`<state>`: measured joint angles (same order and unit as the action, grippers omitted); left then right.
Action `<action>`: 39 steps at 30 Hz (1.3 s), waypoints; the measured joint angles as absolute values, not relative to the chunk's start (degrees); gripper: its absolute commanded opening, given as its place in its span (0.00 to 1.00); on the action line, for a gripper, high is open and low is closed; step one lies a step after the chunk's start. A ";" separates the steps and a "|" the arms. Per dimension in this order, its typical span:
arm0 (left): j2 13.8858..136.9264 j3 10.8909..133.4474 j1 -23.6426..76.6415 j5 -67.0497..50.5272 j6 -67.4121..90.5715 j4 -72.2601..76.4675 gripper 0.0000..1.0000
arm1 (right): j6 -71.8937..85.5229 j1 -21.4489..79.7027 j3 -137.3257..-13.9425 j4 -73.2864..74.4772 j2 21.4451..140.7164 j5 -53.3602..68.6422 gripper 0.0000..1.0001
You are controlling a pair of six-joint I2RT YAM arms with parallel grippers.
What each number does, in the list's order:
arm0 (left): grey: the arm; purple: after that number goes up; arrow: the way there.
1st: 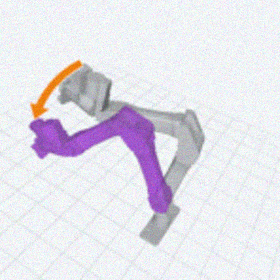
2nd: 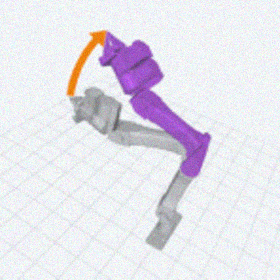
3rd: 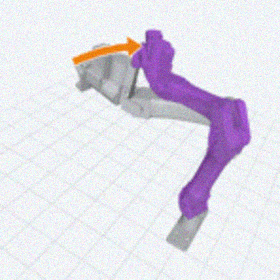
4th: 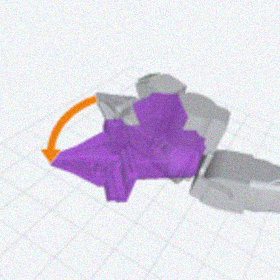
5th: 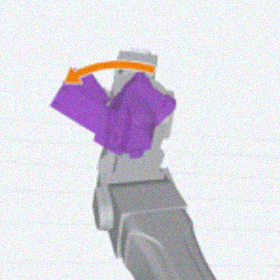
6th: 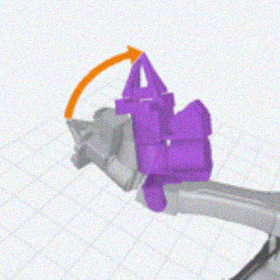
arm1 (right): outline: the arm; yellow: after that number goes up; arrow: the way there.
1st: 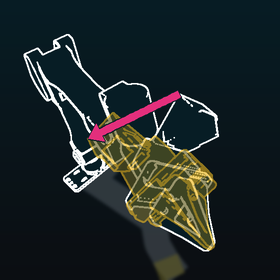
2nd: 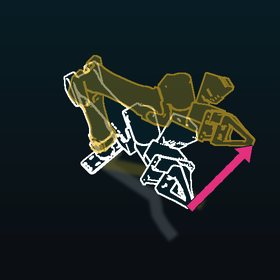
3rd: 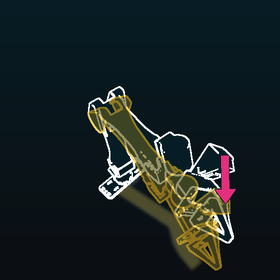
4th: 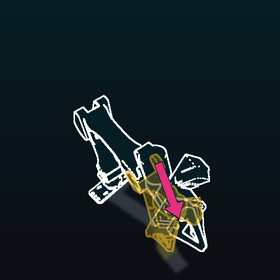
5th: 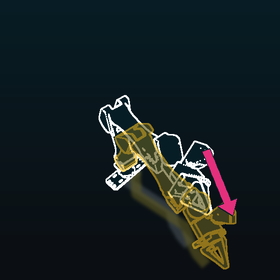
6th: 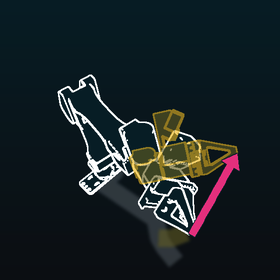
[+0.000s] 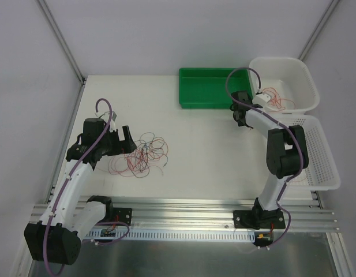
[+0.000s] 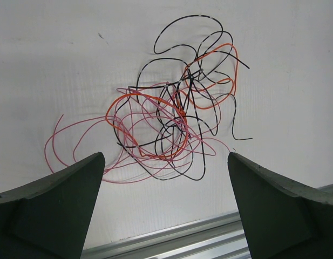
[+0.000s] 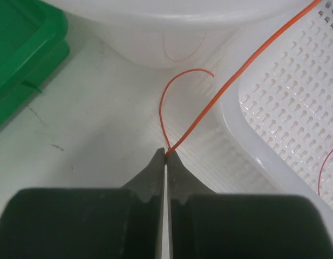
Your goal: Untangle the cables
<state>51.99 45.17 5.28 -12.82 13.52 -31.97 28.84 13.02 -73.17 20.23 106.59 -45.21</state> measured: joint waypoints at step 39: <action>52.27 45.15 5.28 -12.82 13.54 -31.94 0.99 | 7.84 -9.69 -110.30 22.59 109.27 -3.36 0.47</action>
<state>52.27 45.15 5.28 -12.82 13.54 -31.94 7.84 -9.69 -110.30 22.59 109.27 -3.36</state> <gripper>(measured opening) 0.992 0.317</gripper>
